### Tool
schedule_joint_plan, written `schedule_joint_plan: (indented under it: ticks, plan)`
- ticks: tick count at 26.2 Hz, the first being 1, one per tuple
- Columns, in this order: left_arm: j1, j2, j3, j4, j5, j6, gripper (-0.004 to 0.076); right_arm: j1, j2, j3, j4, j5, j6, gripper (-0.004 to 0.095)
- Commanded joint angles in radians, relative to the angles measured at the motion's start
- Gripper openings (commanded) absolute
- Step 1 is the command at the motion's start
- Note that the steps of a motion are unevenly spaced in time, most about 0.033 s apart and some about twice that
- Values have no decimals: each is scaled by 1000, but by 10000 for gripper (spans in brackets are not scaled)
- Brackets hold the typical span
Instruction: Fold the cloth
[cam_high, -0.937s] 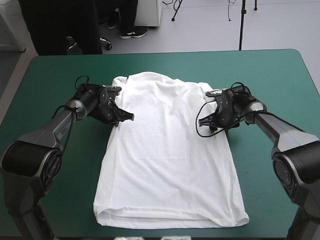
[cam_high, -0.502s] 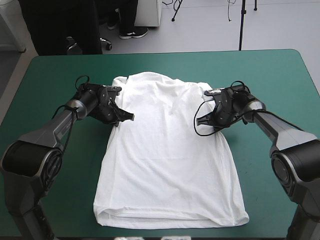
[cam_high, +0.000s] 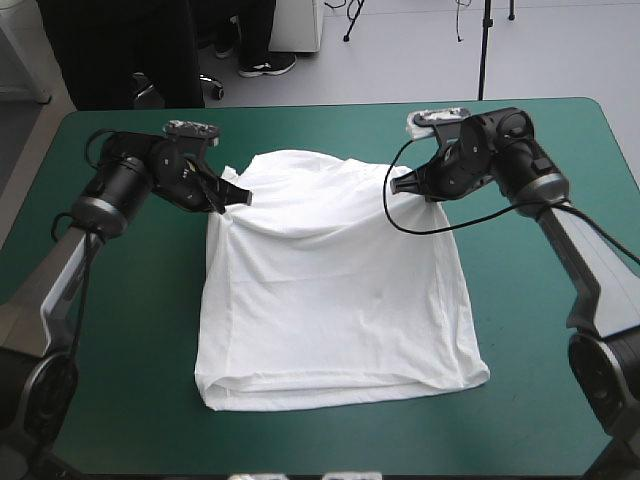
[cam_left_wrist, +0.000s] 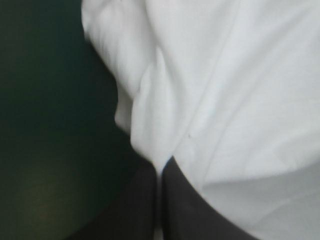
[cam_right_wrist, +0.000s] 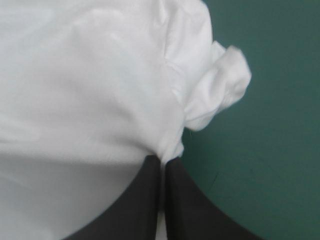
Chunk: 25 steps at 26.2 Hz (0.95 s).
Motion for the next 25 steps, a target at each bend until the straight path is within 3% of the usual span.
schedule_joint_plan:
  ticks: [1, 13, 18, 25]
  plan:
    - [-2, -144, -74, -5, -15, 0, -9, -6, -127, -73, -5, 2, -9, -17]
    - [-2, -406, -193, -27, 89, 0, -9, -6, -430, -116, -4, 22, -5, -17]
    - [-5, -537, -189, -100, 131, 18, -9, -6, -564, -116, 1, 107, -9, -17]
    - [-67, -565, -189, -116, 175, 20, -9, -6, -619, -116, 7, 118, -6, -17]
